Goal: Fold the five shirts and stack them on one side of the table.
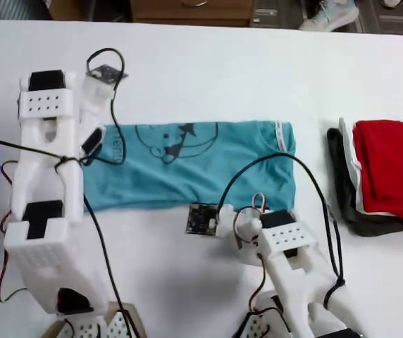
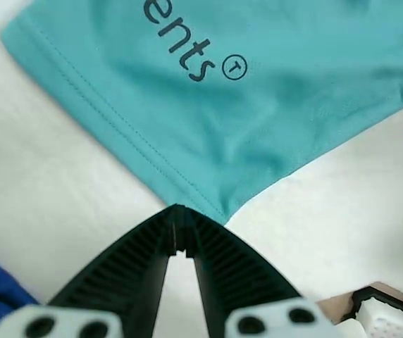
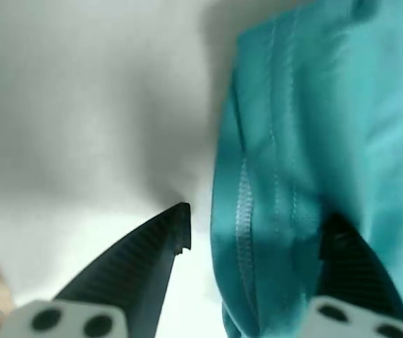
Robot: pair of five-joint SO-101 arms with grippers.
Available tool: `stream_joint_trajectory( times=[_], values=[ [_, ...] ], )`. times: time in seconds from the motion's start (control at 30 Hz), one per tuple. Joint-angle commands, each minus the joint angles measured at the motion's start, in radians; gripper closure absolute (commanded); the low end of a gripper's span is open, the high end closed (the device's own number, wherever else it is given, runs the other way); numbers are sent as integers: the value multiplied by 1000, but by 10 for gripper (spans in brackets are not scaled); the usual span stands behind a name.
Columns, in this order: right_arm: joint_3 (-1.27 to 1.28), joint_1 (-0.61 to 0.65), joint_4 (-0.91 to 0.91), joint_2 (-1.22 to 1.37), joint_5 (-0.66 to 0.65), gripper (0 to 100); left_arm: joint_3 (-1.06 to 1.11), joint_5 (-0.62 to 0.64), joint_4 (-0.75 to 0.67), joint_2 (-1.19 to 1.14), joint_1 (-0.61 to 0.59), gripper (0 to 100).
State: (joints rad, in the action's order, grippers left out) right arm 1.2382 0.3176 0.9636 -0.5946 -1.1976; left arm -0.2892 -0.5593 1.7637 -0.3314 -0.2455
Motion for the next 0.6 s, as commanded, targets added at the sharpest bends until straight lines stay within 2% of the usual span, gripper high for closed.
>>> stream_joint_trajectory(
  times=[0.0,0.3,0.57],
  values=[
    [-46,-12,28,-30,3,697,-39,2,20,34,-12,979],
    [-196,-5,243,-35,3,697,-45,0,17,28,-11,979],
    [-209,-4,236,-24,5,697,-45,-3,17,28,-11,979]
  ],
)
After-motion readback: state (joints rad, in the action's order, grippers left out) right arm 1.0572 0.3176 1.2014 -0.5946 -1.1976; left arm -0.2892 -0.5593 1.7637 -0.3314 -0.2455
